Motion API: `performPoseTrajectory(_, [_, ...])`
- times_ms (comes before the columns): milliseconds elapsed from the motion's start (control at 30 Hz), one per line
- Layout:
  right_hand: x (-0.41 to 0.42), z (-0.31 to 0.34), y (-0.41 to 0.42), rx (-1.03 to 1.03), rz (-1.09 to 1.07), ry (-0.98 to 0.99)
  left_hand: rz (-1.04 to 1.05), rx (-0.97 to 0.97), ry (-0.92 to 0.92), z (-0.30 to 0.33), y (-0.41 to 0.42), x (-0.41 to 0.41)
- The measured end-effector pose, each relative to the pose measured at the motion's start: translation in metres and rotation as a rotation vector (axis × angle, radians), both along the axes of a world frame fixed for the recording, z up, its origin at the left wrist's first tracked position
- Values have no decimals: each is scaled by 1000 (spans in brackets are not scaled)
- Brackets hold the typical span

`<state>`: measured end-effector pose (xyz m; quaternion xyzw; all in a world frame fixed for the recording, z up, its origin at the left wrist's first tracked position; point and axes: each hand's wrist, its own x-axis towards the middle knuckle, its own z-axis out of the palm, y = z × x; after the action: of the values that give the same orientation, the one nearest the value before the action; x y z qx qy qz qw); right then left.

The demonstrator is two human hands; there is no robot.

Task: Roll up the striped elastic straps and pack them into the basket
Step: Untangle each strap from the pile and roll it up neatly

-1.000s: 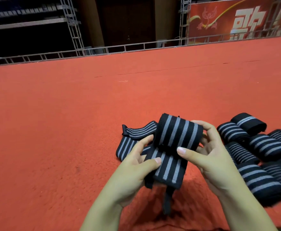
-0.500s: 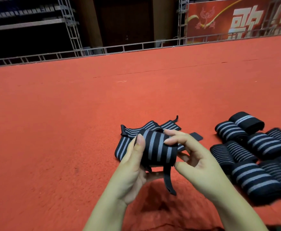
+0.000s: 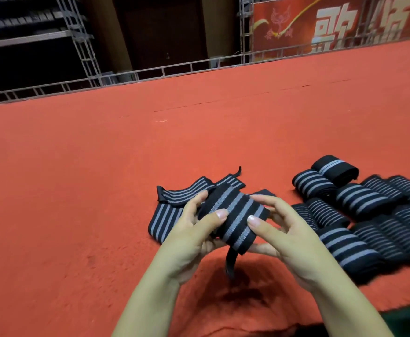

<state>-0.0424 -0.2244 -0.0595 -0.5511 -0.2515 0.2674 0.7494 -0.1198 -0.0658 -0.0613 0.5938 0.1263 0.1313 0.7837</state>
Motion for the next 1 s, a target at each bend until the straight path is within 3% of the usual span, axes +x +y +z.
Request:
performPoseTrajectory(100, [12, -8, -6, 71, -184, -32, 0, -42, -7, -4, -15, 20])
performPoseTrajectory(233, [36, -20, -16, 0, -319, -132, -20, -19, 60, -5, -39, 59])
performPoseTrajectory(433, [84, -17, -35, -393, -451, -415, 8, -54, 80, 5, -40, 119])
performPoseTrajectory(1000, [137, -30, -41, -407, -465, -289, -64, 87, 492, -44, 3, 303])
